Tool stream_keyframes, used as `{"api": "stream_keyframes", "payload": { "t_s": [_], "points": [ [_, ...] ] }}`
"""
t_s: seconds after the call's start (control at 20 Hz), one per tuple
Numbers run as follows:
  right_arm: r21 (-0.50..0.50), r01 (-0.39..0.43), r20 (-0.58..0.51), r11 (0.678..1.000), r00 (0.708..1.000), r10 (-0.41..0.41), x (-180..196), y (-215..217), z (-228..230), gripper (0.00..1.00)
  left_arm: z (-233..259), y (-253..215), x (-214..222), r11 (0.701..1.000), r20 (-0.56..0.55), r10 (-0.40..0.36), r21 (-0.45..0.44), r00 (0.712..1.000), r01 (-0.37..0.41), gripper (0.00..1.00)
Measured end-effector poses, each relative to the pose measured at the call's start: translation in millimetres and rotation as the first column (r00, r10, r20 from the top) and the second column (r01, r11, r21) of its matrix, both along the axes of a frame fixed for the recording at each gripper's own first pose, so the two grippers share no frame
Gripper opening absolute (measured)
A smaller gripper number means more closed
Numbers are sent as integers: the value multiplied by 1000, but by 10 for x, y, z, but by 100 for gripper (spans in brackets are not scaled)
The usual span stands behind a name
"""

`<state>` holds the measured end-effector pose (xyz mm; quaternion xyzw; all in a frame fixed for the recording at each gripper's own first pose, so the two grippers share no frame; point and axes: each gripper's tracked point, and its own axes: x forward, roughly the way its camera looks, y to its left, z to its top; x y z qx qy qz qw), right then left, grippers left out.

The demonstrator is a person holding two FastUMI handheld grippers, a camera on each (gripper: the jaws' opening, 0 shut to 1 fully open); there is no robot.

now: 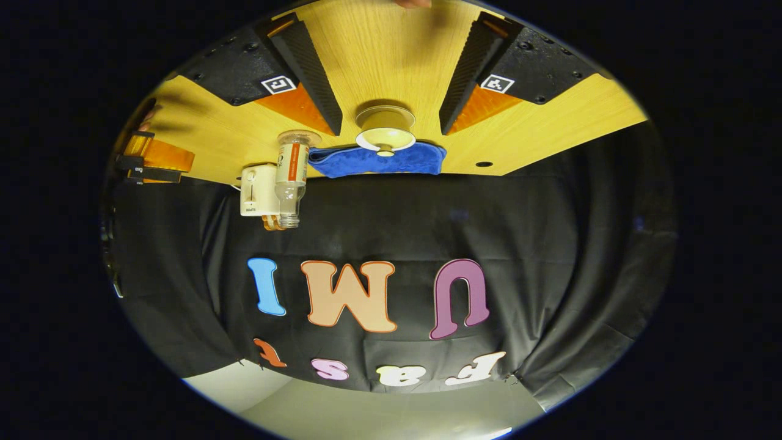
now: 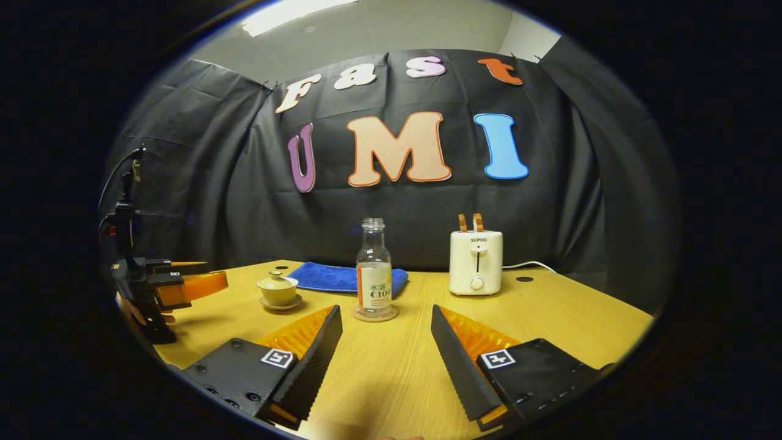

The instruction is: Open the teacup lid with one hand, grasp the water bottle and pour water into the teacup with the other hand; after pouring, place the water bottle on the coaster and then close the teacup lid.

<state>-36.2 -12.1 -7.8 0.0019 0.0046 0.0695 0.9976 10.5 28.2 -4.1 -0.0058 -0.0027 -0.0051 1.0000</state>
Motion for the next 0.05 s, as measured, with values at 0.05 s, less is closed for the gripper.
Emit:
{"api": "stream_keyframes", "payload": {
  "t_s": [0.05],
  "points": [
    [1,-3,0,1000,1000,3,-22,10,5,90,7,-7,-43,1000,2,1,-1,1000,-1,93]
  ]
}}
